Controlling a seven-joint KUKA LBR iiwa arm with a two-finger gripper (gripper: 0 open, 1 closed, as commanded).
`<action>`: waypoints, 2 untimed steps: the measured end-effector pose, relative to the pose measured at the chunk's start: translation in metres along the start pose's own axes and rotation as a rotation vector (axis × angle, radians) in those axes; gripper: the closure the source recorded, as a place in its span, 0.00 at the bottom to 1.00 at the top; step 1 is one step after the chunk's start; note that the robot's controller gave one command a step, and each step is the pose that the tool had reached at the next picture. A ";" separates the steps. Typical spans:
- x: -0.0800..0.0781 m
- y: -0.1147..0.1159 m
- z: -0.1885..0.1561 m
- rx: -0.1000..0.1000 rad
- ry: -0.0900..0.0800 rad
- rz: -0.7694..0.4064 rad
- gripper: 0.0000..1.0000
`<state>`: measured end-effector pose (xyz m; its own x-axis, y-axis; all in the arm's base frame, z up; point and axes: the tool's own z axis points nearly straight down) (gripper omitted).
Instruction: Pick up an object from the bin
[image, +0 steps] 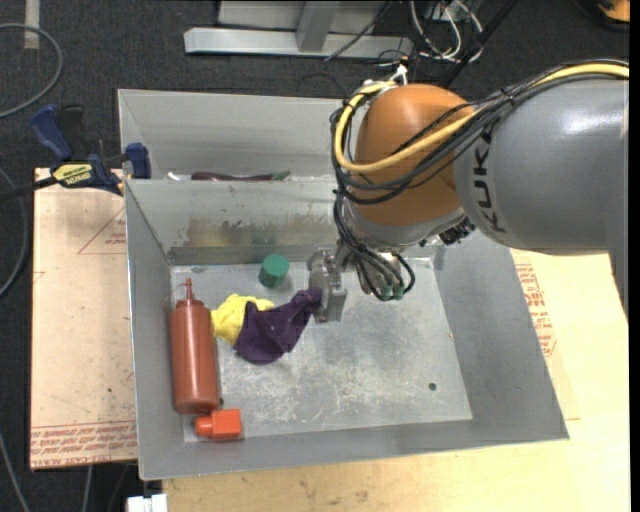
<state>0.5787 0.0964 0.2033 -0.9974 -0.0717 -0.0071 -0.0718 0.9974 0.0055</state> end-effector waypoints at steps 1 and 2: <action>0.000 0.000 0.000 0.000 0.001 0.000 0.00; 0.000 0.000 0.000 0.000 0.001 0.000 0.00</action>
Offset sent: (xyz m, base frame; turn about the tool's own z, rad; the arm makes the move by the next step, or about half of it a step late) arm 0.0000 0.0000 0.0000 0.0000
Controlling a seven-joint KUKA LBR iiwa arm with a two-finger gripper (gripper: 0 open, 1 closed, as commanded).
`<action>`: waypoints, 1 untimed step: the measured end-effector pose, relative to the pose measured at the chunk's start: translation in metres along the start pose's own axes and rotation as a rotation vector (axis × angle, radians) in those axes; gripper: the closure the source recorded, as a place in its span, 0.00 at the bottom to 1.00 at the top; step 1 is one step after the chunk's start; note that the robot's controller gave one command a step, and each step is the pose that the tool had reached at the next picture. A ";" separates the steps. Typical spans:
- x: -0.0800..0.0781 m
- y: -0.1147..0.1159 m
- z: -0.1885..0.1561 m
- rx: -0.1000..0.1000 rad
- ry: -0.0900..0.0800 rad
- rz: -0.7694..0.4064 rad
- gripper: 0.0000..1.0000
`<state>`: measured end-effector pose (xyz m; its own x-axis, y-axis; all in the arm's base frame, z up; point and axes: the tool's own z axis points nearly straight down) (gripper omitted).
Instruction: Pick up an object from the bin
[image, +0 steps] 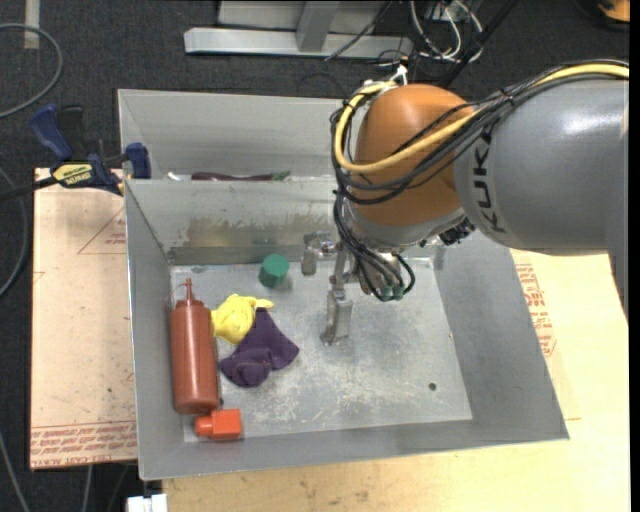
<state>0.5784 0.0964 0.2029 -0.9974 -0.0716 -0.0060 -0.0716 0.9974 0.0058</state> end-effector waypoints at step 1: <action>0.004 0.013 0.043 0.000 -0.008 -0.017 0.00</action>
Offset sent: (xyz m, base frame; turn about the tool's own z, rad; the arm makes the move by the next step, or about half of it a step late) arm -0.0161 0.0502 -0.1119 0.0493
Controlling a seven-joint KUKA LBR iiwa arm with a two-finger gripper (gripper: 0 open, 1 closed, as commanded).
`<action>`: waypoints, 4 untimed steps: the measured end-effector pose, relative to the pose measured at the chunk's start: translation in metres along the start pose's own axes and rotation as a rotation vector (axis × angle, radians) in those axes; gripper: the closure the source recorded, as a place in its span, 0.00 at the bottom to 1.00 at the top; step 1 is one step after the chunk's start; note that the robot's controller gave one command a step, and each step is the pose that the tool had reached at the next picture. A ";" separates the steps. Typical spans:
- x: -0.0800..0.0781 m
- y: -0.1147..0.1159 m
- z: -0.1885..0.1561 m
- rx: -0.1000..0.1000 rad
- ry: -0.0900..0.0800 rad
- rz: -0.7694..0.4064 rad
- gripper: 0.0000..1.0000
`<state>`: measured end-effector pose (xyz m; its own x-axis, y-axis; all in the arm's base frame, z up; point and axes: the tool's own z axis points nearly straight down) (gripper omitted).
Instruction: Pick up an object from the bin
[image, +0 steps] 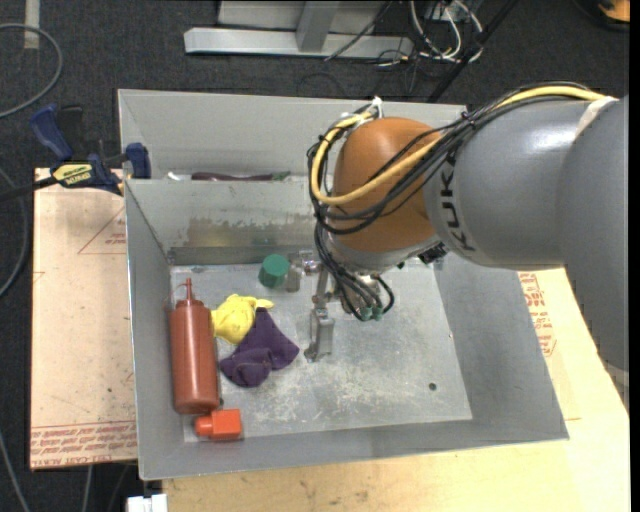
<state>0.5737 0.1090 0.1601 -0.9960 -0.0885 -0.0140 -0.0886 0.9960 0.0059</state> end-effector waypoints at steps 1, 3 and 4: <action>0.003 0.009 0.023 0.001 0.005 0.001 0.00; -0.007 0.055 0.069 -0.001 0.004 -0.181 0.00; 0.017 0.070 0.089 -0.003 0.000 -0.343 1.00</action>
Offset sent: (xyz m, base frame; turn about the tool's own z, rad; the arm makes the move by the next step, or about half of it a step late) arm -0.0303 0.0619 -0.0846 -0.1831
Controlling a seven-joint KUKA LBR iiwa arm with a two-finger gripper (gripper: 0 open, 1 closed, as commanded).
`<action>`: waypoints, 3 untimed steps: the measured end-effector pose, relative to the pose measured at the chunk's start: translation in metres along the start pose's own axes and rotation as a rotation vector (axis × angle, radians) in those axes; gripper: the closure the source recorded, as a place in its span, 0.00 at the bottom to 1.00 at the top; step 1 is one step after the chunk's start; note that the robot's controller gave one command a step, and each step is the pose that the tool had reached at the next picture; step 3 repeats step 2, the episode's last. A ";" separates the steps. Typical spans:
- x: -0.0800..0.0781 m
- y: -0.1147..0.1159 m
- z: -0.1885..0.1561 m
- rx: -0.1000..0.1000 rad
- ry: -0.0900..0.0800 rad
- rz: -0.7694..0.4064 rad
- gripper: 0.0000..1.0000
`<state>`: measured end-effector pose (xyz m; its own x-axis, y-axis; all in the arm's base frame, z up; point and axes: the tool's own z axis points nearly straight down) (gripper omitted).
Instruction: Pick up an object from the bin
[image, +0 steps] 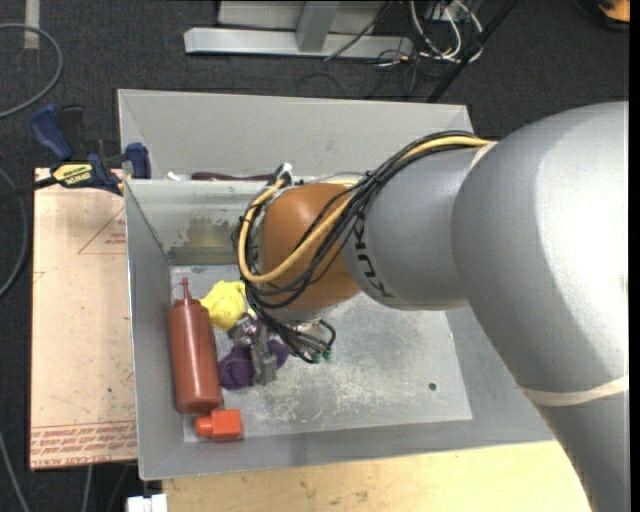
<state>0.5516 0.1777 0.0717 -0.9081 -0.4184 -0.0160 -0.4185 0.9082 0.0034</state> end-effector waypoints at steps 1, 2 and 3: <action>0.000 0.000 0.000 0.000 0.000 0.001 1.00; -0.015 -0.004 -0.142 0.000 -0.006 0.044 1.00; -0.015 -0.004 -0.142 0.000 -0.006 0.044 1.00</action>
Offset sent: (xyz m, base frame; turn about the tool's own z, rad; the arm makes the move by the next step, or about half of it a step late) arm 0.0127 0.0003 0.1411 0.0453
